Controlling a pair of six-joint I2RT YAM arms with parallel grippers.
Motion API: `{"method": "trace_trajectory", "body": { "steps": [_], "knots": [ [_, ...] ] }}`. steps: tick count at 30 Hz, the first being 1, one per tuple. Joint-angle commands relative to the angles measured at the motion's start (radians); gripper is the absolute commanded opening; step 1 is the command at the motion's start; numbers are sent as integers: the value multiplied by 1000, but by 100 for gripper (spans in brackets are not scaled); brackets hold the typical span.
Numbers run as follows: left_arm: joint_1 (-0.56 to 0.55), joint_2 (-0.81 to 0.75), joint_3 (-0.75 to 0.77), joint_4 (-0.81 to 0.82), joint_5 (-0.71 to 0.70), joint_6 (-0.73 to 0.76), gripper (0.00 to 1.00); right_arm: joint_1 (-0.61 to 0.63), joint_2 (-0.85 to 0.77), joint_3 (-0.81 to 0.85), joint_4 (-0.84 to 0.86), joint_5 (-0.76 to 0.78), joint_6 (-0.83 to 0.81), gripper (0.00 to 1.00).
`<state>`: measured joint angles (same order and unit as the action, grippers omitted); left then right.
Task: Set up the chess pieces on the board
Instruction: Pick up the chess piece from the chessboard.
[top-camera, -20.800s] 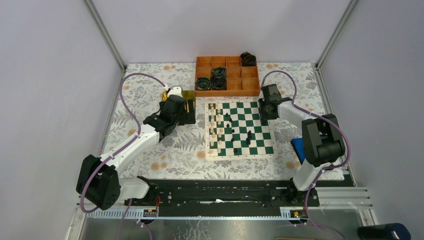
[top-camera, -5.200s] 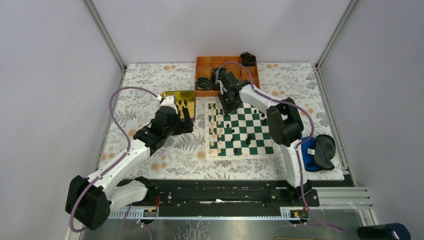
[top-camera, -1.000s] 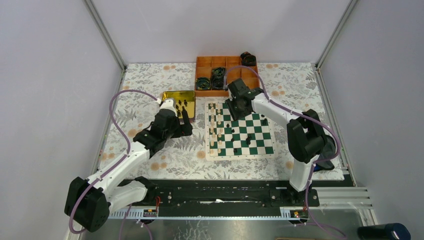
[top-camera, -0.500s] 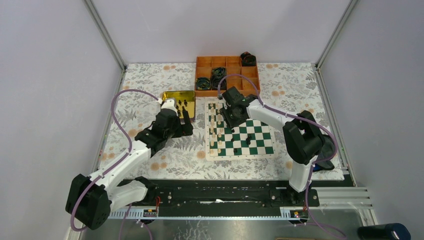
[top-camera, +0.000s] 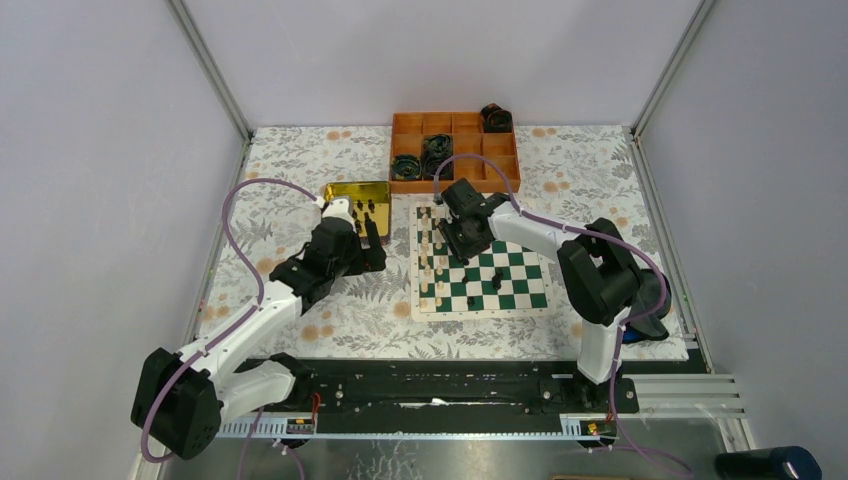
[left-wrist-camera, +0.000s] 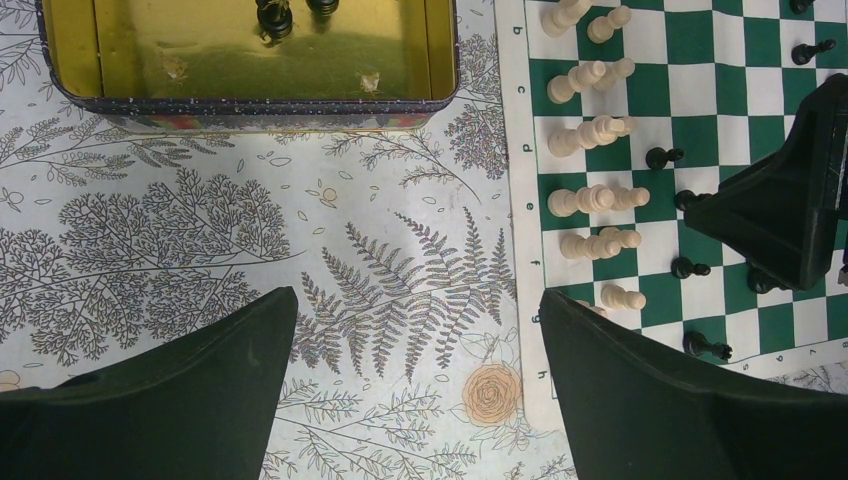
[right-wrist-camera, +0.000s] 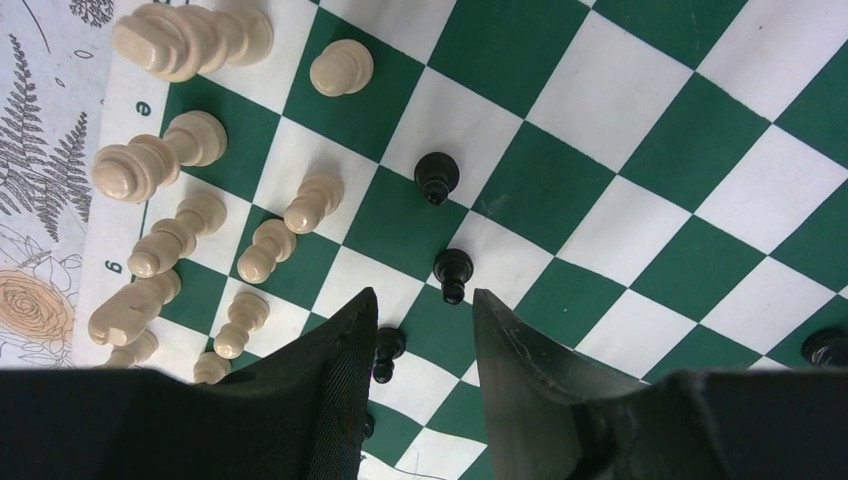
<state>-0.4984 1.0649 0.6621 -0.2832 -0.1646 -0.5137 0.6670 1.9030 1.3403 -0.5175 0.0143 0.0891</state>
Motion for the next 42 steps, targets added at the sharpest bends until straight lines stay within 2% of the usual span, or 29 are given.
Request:
{"method": "trace_trajectory", "body": {
  "steps": [1,13,23,31,42],
  "knots": [
    [-6,4,1,45,-4,14,99,7,15,2,31,2,12,47],
    [-6,10,1,43,-4,22,99,6,57,9,56,8,19,43],
    [-6,15,2,39,-4,24,99,7,66,14,45,41,30,15],
    [-6,16,5,39,0,23,99,6,30,22,33,65,35,7],
    [-6,4,5,43,11,23,99,-12,-66,47,-8,165,50,6]
  ]
}}
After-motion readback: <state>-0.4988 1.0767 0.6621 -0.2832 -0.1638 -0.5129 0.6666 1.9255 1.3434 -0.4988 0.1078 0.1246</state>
